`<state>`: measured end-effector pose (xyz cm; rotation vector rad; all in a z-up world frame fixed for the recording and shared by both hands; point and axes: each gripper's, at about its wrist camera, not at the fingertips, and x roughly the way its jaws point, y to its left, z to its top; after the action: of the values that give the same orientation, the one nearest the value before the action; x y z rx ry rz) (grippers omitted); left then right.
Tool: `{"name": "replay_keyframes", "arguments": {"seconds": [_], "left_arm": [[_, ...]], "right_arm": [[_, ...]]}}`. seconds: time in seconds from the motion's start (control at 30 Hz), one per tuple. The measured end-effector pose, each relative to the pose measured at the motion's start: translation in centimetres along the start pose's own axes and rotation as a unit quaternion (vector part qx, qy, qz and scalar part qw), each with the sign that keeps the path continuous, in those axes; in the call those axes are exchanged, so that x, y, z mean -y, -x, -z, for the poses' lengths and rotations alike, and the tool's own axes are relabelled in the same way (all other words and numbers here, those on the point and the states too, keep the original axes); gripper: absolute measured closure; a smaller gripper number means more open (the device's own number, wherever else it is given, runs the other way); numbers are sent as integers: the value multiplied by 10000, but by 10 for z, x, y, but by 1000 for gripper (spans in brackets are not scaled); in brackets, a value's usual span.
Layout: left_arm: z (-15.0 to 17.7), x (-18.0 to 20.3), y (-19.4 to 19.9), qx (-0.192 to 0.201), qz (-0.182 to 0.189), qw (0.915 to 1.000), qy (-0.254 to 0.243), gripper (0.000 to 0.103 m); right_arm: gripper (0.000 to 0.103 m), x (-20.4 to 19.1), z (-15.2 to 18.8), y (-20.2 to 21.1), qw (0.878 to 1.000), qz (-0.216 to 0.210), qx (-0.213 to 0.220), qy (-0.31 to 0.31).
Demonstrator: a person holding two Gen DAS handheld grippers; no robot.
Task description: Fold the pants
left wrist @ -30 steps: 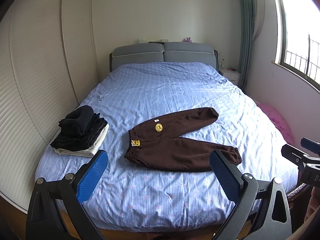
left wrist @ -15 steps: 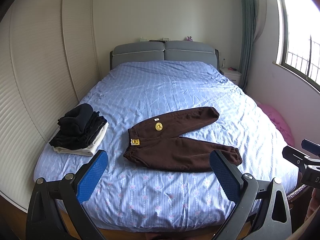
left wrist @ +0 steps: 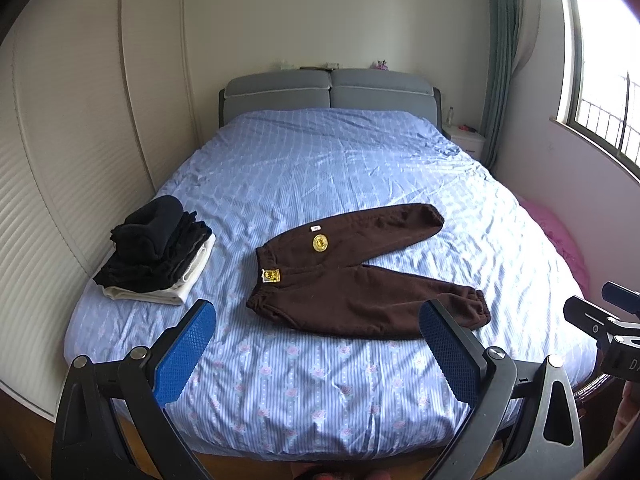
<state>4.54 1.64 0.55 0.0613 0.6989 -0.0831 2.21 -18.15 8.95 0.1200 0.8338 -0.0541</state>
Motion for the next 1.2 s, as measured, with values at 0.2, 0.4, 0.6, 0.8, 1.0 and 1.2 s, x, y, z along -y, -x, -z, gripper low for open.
{"name": "replay_keyframes", "arguments": {"seconds": [0.2, 0.4, 0.6, 0.8, 1.0, 1.2], "left_arm": [[3, -22, -37, -366, -133, 9992, -57, 0], [9, -52, -95, -870, -143, 9958, -256, 0], [9, -78, -168, -1363, 86, 9902, -279, 0], [19, -77, -234, -1933, 99, 9800, -463, 0], [33, -76, -290, -2563, 187, 9664, -22, 0], [46, -74, -341, -3048, 104, 9515, 400, 0]], "right_arm": [[1, -12, -4, -42, 9988, -57, -437, -191], [1, -31, -8, -104, 9929, -42, -1042, -581], [1, -36, -9, -166, 9833, 182, -1484, -1034], [2, -18, 2, -227, 9673, 434, -2046, -1432], [4, 1, 18, -278, 9520, 405, -2583, -1594], [6, 21, 30, -334, 9350, 160, -3070, -1768]]}}
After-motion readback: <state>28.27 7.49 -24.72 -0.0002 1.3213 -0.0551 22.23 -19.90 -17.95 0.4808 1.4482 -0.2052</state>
